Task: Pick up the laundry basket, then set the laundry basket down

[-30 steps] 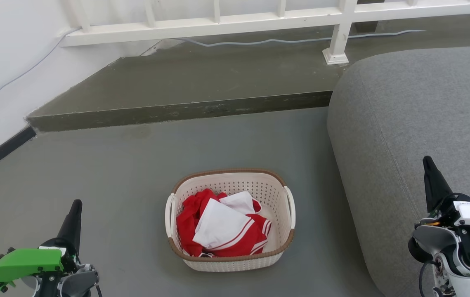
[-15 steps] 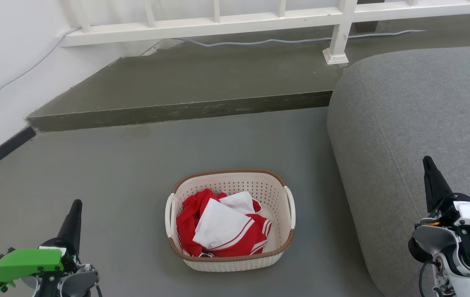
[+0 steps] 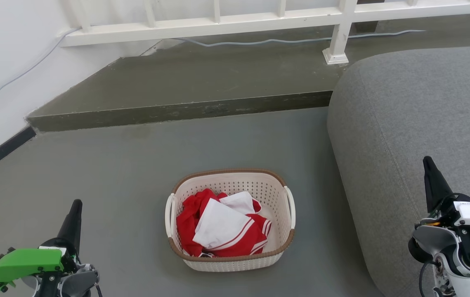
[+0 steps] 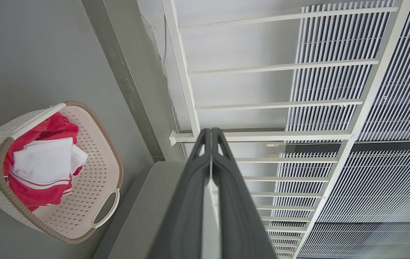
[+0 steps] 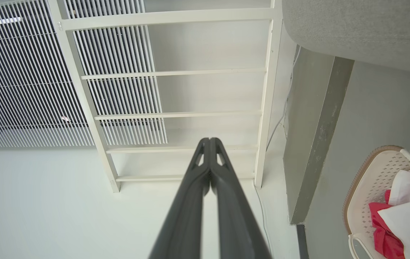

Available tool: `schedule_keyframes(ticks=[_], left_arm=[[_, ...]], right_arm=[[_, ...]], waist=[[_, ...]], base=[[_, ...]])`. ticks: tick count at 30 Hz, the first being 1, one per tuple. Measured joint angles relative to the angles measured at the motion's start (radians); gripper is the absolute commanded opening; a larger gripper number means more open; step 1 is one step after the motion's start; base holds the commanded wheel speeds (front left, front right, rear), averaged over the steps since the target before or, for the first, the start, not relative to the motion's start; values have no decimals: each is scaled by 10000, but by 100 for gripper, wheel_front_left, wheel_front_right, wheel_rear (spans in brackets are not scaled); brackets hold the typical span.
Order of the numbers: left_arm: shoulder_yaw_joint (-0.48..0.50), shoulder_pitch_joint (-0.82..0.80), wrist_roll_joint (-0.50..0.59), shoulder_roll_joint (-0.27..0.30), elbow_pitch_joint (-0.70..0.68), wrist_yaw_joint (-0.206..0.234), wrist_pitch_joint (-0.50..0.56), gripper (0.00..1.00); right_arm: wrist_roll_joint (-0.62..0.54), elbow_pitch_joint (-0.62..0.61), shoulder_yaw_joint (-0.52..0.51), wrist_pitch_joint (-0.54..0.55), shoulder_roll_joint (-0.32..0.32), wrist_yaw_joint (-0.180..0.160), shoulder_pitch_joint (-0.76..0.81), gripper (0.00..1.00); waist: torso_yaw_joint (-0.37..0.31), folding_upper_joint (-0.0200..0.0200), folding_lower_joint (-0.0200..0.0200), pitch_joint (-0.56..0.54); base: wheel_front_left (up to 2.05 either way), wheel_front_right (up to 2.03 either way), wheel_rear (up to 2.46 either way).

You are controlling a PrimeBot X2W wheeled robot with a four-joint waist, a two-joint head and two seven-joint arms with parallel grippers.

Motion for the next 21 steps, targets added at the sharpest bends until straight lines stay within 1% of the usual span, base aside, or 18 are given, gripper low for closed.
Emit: schedule_keyframes(ticks=[21], left_arm=[[-2, 0, 0, 0, -4, 0, 0, 0]], right_arm=[[0, -4, -4, 27, 4, 0, 3, 0]], waist=[[0, 0, 0, 0]], base=[[0, 0, 0]])
